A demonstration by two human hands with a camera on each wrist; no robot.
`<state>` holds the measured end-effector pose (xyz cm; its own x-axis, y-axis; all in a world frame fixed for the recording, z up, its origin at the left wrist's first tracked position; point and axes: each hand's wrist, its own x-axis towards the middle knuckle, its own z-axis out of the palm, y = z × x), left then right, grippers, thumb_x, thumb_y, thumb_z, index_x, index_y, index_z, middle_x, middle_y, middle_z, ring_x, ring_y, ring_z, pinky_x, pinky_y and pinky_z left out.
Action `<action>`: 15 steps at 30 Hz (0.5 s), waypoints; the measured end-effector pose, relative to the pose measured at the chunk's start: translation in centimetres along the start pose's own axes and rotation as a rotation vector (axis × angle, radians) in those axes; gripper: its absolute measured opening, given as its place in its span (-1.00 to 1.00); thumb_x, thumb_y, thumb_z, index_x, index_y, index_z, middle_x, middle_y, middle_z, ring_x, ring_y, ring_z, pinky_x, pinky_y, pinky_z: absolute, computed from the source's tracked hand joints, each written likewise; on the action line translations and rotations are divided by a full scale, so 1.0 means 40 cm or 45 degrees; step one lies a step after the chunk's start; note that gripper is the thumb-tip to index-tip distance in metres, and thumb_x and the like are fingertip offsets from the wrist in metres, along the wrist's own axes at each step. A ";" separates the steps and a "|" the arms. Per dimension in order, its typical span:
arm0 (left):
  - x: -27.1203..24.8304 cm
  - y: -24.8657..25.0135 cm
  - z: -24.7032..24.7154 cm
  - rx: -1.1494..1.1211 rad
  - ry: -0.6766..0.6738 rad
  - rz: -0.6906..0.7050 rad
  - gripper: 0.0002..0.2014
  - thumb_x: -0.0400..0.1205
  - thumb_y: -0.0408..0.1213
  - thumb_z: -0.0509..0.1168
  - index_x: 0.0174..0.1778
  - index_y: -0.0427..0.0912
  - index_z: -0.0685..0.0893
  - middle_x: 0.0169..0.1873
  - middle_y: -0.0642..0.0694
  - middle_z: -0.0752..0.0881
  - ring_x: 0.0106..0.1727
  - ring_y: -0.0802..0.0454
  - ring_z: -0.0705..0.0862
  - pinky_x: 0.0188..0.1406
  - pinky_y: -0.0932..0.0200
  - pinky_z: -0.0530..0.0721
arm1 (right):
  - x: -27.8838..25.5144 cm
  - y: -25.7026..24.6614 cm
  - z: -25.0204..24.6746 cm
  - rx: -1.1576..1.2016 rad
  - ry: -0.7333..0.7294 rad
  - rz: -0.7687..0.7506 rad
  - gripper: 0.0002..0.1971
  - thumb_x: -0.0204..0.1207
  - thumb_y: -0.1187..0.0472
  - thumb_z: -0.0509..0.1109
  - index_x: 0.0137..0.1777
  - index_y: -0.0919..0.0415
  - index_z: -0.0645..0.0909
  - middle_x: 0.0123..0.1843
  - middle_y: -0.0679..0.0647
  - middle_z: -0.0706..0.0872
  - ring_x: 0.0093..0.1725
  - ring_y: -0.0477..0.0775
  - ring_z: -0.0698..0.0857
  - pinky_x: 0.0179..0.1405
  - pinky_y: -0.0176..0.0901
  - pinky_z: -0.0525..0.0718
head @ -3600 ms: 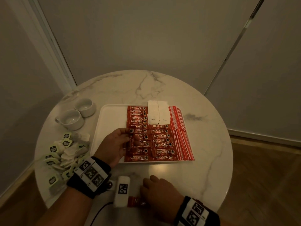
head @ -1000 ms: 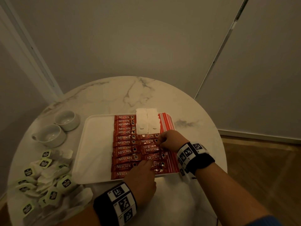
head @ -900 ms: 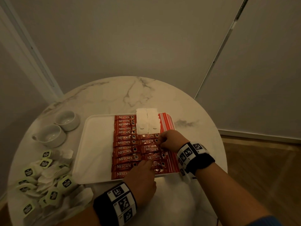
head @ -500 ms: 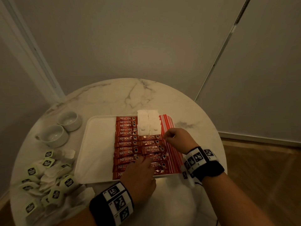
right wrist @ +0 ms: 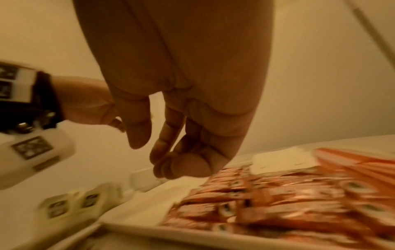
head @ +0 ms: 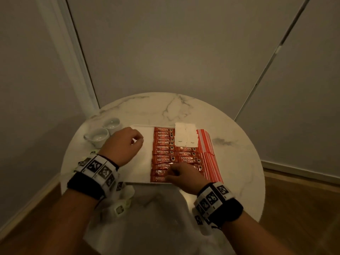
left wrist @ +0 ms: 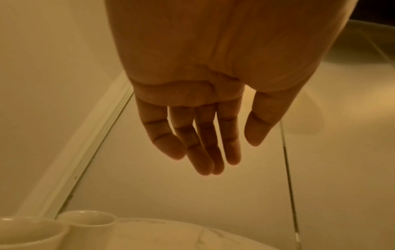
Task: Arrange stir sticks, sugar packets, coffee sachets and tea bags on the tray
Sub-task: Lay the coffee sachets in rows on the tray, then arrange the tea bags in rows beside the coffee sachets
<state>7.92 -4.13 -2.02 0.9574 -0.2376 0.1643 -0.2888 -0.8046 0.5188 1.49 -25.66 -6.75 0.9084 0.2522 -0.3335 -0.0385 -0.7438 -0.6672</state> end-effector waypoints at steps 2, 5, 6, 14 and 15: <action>-0.026 -0.027 -0.024 0.025 -0.089 -0.030 -0.85 0.63 -0.14 0.27 0.01 -0.03 0.72 0.00 0.02 0.69 -0.06 0.08 0.64 0.04 0.04 0.63 | 0.017 -0.047 0.038 -0.040 -0.023 -0.027 -0.95 0.60 0.09 0.36 -0.03 0.02 0.62 -0.13 -0.16 0.62 -0.14 -0.21 0.58 -0.11 -0.35 0.50; -0.075 -0.078 -0.029 0.177 -0.290 -0.098 -0.77 0.61 -0.06 0.31 0.13 0.00 0.68 0.09 0.03 0.62 0.10 0.06 0.59 0.17 0.08 0.58 | 0.049 -0.102 0.090 -0.024 -0.051 0.019 -0.77 0.57 0.06 0.41 0.18 0.05 0.63 0.10 -0.03 0.70 0.01 -0.10 0.63 0.00 -0.28 0.59; -0.094 -0.100 -0.028 0.210 -0.313 -0.124 -0.74 0.59 -0.05 0.32 0.16 0.00 0.68 0.12 0.02 0.59 0.16 0.04 0.56 0.22 0.07 0.55 | 0.059 -0.117 0.107 -0.024 -0.063 0.046 -0.69 0.55 0.04 0.43 0.26 0.07 0.61 0.16 0.02 0.70 0.07 -0.04 0.65 0.08 -0.18 0.65; -0.335 -0.264 0.000 0.301 -0.426 -0.506 0.09 0.24 0.46 0.36 0.61 0.13 0.05 0.53 -0.04 0.08 0.50 -0.14 0.19 0.46 -0.09 0.39 | 0.080 -0.165 0.274 -0.296 -0.156 -0.053 -0.08 0.21 -0.22 0.59 0.53 -0.07 0.24 0.39 0.07 0.40 0.33 0.19 0.51 0.27 0.12 0.60; -0.359 -0.276 0.009 0.305 -0.447 -0.549 0.15 0.23 0.49 0.34 0.63 0.19 -0.09 0.58 -0.03 -0.05 0.55 -0.17 0.10 0.49 -0.13 0.35 | 0.082 -0.164 0.292 -0.317 -0.150 -0.055 -0.03 0.16 -0.26 0.60 0.53 -0.11 0.20 0.38 0.05 0.37 0.33 0.20 0.50 0.27 0.15 0.60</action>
<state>-2.63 7.97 -10.43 0.9452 0.0043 -0.3266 0.0968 -0.9587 0.2674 -0.13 -12.72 -11.25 0.8517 0.3463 -0.3932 0.1160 -0.8564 -0.5030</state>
